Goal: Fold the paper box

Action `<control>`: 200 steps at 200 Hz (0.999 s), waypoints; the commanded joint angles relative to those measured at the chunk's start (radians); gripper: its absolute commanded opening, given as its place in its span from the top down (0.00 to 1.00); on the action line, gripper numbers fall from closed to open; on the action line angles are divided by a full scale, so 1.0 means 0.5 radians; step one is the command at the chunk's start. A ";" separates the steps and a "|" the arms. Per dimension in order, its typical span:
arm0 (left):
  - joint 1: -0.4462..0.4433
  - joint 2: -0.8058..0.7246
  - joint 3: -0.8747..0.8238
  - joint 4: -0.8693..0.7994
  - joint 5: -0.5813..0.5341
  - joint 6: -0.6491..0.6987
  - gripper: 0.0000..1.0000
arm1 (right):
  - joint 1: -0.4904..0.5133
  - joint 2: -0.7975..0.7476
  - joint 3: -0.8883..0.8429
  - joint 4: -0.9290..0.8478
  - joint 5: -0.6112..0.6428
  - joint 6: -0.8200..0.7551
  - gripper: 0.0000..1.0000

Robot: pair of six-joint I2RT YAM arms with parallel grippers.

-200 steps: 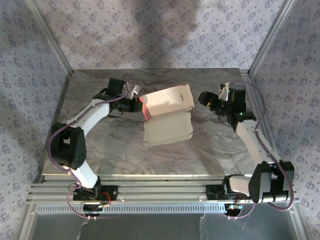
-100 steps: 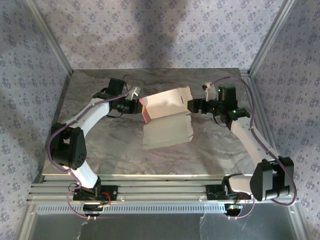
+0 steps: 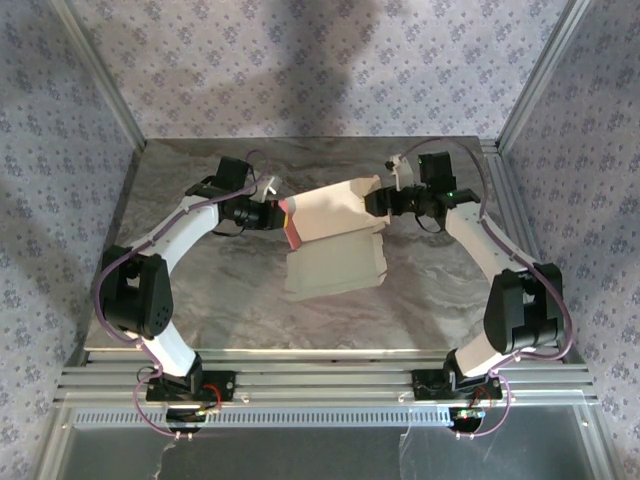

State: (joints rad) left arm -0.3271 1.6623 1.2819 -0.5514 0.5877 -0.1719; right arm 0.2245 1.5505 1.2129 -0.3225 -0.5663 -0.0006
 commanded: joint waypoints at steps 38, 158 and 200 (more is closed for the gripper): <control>0.010 0.032 0.071 -0.011 0.013 0.006 1.00 | 0.084 0.087 0.134 -0.174 -0.087 -0.036 0.61; -0.106 0.157 0.109 -0.096 -0.528 -0.239 1.00 | 0.324 -0.063 0.181 -0.386 0.379 -0.029 1.00; -0.110 0.140 -0.020 0.107 -0.475 -0.397 0.99 | 0.371 -0.056 0.136 -0.361 0.316 0.007 1.00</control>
State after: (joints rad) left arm -0.3828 1.7267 1.3060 -0.5636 0.3756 -0.3111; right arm 0.3920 1.5463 1.2881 -0.4835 -0.4015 -0.0151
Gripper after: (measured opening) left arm 0.048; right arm 0.067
